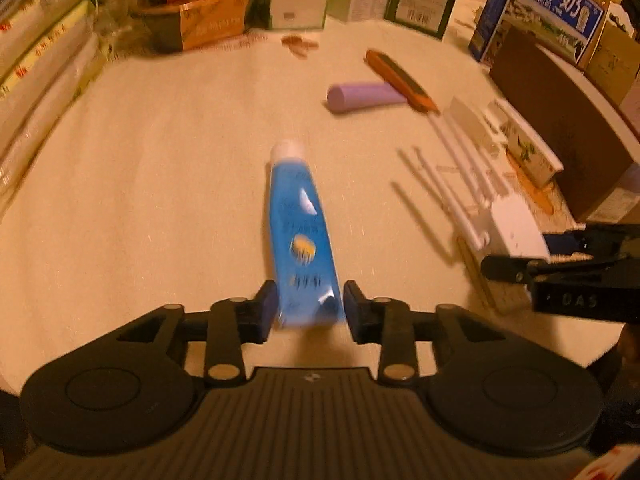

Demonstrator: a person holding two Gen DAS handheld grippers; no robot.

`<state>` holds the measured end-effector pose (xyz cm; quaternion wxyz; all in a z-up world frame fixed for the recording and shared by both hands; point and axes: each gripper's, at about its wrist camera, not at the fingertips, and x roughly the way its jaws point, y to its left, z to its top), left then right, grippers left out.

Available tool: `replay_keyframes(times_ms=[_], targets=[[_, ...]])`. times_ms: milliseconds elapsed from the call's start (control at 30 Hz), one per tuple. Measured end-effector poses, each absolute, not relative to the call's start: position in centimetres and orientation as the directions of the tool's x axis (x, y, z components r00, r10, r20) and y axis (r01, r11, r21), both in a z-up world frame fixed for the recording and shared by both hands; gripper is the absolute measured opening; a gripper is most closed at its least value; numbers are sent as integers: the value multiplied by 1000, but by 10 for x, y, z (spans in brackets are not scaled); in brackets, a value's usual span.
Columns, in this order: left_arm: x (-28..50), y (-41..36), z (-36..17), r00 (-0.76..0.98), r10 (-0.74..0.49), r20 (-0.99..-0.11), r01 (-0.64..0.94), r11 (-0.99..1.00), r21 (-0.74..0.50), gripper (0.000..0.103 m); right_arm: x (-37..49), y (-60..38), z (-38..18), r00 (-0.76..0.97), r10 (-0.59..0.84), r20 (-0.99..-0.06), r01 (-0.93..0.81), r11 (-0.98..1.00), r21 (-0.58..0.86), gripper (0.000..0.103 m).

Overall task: Organize rigid objects
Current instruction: 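Lift the blue tube and WiFi repeater and carry both toward the shoebox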

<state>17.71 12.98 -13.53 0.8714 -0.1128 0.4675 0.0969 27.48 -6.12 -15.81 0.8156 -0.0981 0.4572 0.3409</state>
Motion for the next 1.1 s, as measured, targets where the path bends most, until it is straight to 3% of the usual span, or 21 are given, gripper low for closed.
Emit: replay_keyframes(times_ms=[100, 533, 667, 1100], targets=[[183, 132, -132, 548, 84, -832, -267, 960, -79, 48, 280, -57, -161, 345, 458, -819, -640, 753, 152, 53], [237, 145, -152, 524, 129, -842, -281, 959, -28, 45, 297, -46, -161, 401, 460, -792, -619, 773, 136, 53], [245, 153, -160, 509, 129, -851, -300, 953, -35, 35, 303, -44, -162, 401, 455, -795, -612, 779, 137, 53], [254, 143, -160, 476, 166, -863, -278, 960, 31, 35, 306, -41, -165, 401, 448, -799, -599, 788, 141, 53]])
